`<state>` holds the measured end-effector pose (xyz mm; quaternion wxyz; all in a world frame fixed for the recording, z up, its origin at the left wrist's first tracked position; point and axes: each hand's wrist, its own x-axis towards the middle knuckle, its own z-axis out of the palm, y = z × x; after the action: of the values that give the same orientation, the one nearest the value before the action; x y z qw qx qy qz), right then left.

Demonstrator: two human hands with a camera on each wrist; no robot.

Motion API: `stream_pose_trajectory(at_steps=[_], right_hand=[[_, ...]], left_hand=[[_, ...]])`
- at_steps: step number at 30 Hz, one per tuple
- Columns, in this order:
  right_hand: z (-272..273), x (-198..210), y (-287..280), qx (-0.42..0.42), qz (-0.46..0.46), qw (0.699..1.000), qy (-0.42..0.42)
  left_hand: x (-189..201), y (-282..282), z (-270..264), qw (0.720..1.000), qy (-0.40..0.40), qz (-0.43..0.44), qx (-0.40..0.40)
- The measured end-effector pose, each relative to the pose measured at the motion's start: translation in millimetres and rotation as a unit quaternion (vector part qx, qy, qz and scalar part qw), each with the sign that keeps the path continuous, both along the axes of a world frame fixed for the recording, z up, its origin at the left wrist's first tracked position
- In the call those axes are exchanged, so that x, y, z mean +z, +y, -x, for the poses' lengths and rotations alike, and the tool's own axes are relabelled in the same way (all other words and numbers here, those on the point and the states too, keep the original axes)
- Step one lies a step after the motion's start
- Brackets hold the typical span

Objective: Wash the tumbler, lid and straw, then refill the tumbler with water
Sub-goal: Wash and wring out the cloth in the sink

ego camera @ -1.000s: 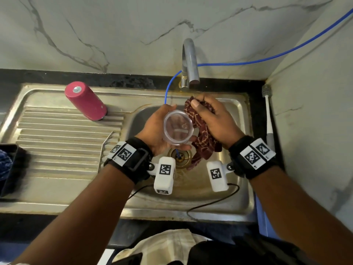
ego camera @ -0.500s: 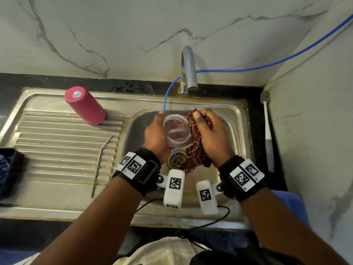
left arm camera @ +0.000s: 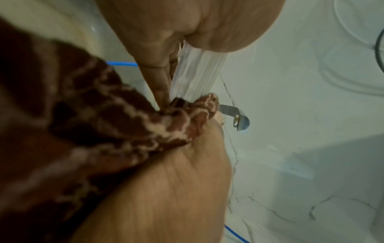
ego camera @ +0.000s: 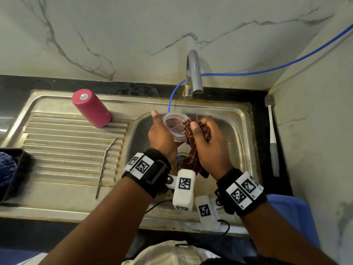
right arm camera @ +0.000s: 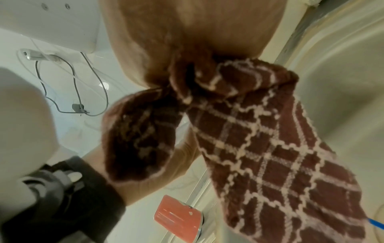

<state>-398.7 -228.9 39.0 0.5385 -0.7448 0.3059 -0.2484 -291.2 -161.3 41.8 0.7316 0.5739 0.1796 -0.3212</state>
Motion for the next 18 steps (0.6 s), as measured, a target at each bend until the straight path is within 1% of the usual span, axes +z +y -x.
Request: stream_pose_trajectory(at_steps=[2, 4, 5, 6, 10, 12, 14, 16, 18], right_hand=[[1, 0, -1, 0.01, 0.0, 1.0, -0.016], [5, 0, -1, 0.027, 0.001, 0.999, -0.031], [6, 0, -1, 0.04, 0.009, 0.999, -0.036], [8, 0, -1, 0.057, 0.021, 0.997, -0.04], [11, 0, 2, 0.119, 0.089, 0.988, -0.042], [9, 1, 3, 0.143, 0.132, 0.981, -0.027], [8, 1, 5, 0.144, 0.186, 0.972, -0.007], [8, 1, 5, 0.135, 0.244, 0.96, 0.024], [9, -2, 3, 0.137, 0.28, 0.949, 0.051]], left_hand=[[-6, 2, -1, 0.999, 0.031, 0.028, -0.001], [-12, 6, -3, 0.995, 0.068, 0.063, -0.024], [-13, 8, -4, 0.993, 0.074, 0.08, -0.034], [-14, 9, -6, 0.993, 0.072, 0.082, -0.034], [-22, 12, -14, 0.998, 0.049, 0.045, -0.023], [-18, 14, -9, 0.999, 0.014, 0.011, -0.03], [-12, 15, -1, 0.998, -0.031, -0.025, -0.048], [-12, 15, 3, 0.998, -0.032, -0.01, -0.054], [-13, 17, 0, 0.999, -0.009, 0.008, -0.031]])
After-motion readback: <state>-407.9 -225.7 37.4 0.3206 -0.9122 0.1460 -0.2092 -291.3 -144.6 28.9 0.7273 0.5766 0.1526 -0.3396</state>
